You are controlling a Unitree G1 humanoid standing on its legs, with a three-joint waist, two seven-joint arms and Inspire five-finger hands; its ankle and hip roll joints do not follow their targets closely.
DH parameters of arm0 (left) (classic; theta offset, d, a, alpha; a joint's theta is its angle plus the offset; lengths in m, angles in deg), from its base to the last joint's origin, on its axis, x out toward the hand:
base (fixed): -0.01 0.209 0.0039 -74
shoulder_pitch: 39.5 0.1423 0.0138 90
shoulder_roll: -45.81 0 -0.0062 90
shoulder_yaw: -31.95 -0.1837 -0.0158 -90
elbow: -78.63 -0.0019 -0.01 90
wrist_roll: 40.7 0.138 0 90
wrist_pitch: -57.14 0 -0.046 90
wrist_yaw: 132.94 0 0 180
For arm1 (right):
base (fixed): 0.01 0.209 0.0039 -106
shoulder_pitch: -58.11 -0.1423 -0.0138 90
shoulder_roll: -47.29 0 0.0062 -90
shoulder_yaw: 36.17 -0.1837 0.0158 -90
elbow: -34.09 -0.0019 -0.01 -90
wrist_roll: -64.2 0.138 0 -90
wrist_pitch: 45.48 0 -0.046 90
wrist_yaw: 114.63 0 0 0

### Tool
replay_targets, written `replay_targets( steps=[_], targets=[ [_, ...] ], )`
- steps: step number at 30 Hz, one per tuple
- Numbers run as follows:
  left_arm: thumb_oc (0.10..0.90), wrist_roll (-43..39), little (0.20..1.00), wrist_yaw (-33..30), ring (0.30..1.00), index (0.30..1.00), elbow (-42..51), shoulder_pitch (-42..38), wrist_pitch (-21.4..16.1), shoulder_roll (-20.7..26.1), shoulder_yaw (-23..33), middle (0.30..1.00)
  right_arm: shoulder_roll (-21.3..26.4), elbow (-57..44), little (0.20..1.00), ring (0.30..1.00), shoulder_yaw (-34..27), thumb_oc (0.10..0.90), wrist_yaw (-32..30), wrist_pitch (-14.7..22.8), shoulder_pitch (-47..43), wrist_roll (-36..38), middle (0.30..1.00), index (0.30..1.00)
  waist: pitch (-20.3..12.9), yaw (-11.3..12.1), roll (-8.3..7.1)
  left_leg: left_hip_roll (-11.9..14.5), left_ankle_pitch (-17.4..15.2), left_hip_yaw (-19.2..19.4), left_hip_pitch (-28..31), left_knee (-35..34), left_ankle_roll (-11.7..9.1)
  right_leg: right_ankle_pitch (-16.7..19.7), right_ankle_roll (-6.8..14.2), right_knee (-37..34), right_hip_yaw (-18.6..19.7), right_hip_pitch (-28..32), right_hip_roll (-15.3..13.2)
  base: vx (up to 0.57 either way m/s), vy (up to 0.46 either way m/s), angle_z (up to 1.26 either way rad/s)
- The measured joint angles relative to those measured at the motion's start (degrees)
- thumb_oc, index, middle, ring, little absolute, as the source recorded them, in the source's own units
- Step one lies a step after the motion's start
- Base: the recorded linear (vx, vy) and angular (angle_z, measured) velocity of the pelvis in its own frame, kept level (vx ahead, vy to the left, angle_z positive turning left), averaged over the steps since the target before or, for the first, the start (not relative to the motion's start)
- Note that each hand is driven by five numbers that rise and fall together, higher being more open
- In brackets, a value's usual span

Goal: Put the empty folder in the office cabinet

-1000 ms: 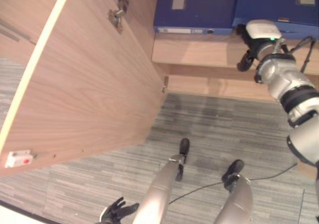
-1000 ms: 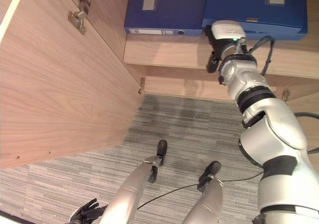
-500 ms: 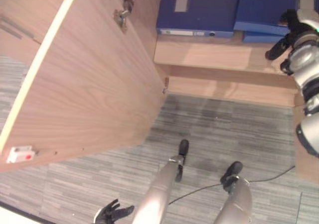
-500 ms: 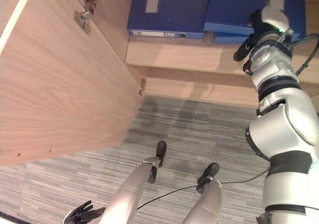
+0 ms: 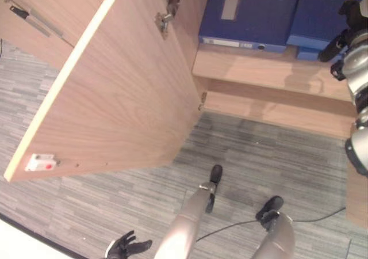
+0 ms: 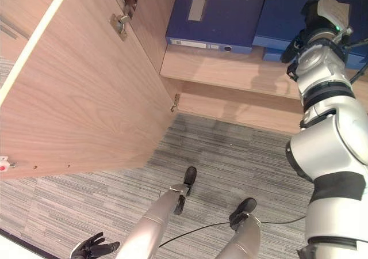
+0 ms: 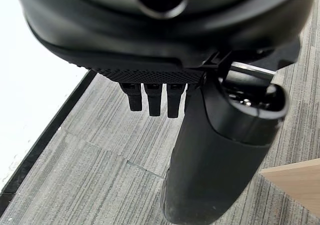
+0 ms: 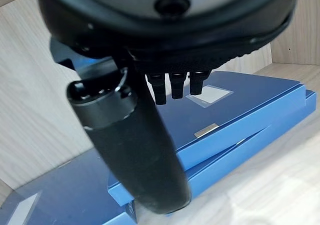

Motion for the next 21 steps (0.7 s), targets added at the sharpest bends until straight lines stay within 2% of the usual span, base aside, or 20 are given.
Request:
replay_targets(
  steps=[3,4,5,6,8,9,10,14,21],
  targets=[
    [0.800,0.5,0.900,0.0,0.900,0.900,0.2,0.0,0.1,0.0,-0.1,0.900,-0.6,-0.1,0.900,0.900,3.7,0.800,0.2,-0.3,1.6,-6.6,0.900,0.900,0.0,0.3,0.01,0.0,0.0,0.0,0.7,-0.4,0.0,-0.3,0.3,-0.5,0.0,0.5,0.0,0.00,0.000,0.00],
    [0.800,0.5,0.900,-0.1,0.900,0.900,0.6,0.3,0.1,0.0,0.0,0.900,-1.5,-0.3,0.900,0.900,6.3,0.800,-0.7,-1.1,2.3,-11.7,0.900,0.900,0.0,0.3,0.06,0.0,0.0,0.0,0.9,-0.7,-0.1,-0.5,0.5,-0.6,0.0,0.6,0.0,0.00,0.000,0.00],
    [0.800,0.6,0.900,0.1,0.900,0.900,1.2,0.6,0.2,-0.2,-0.3,0.900,-3.0,-0.7,0.900,0.900,8.4,0.800,-1.5,-1.7,4.7,-20.3,0.900,0.900,-0.1,0.3,0.09,0.0,0.1,0.0,1.6,-0.9,-0.1,-0.6,0.4,-1.0,0.0,0.9,0.1,-0.01,0.020,-0.04],
    [0.800,0.6,0.900,0.1,0.900,0.900,1.3,0.6,0.1,-0.2,-0.4,0.900,-4.1,-0.9,0.900,0.900,8.8,0.800,-1.4,-1.5,5.9,-22.7,0.900,0.900,-0.1,0.3,0.11,0.0,0.1,0.0,1.8,-1.0,-0.1,-0.6,0.4,-1.1,0.0,1.0,0.1,0.00,0.000,0.00],
    [0.800,0.6,0.900,-0.1,0.900,0.900,3.0,1.1,0.4,-0.2,-0.3,0.900,-4.1,-5.5,0.900,0.900,14.6,0.800,-1.8,-3.2,9.2,-34.2,0.900,0.900,-0.1,0.3,0.16,0.0,0.1,0.1,1.8,-1.3,-0.1,-0.6,0.4,-1.5,0.0,1.1,0.1,0.00,0.000,0.00],
    [0.800,0.6,0.900,0.0,0.900,0.900,3.3,1.1,0.3,-0.3,-0.3,0.900,-4.2,-6.1,0.900,0.900,15.3,0.800,-1.8,-3.1,9.8,-37.4,0.900,0.900,-0.1,0.3,0.16,0.0,0.1,0.1,1.8,-1.4,-0.2,-0.6,0.4,-1.6,0.0,1.0,0.1,0.00,0.000,0.00],
    [0.800,0.6,0.900,0.0,0.900,0.900,3.7,1.1,0.0,-0.5,-0.3,0.900,-4.6,-7.9,0.900,0.900,15.9,0.800,-1.7,-1.7,11.1,-43.7,0.900,0.900,-0.1,0.3,0.18,-0.1,0.1,0.2,1.7,-1.6,-0.2,-0.4,0.5,-1.6,0.0,1.1,0.0,0.00,0.000,0.00],
    [0.800,0.6,0.900,-0.1,0.900,0.900,4.1,1.1,-0.2,-0.5,-0.3,0.900,-6.5,-9.2,0.900,0.900,16.1,0.800,-2.1,-1.3,11.6,-50.2,0.900,0.900,-0.1,0.4,0.31,-0.1,0.4,0.1,1.8,-1.9,-0.6,0.0,0.1,-1.6,-0.1,1.1,0.0,0.00,0.000,0.00],
    [0.800,0.5,0.900,-0.2,0.900,0.900,4.1,1.1,-0.4,-0.5,-0.3,0.900,-6.5,-9.5,0.900,0.900,16.0,0.800,-3.7,-2.0,11.6,-50.2,0.900,0.900,0.0,0.5,0.48,-0.1,0.4,-0.4,1.8,-2.1,-0.6,-0.1,0.0,-1.3,-0.6,1.5,0.1,0.00,0.000,0.00]
  ],
)
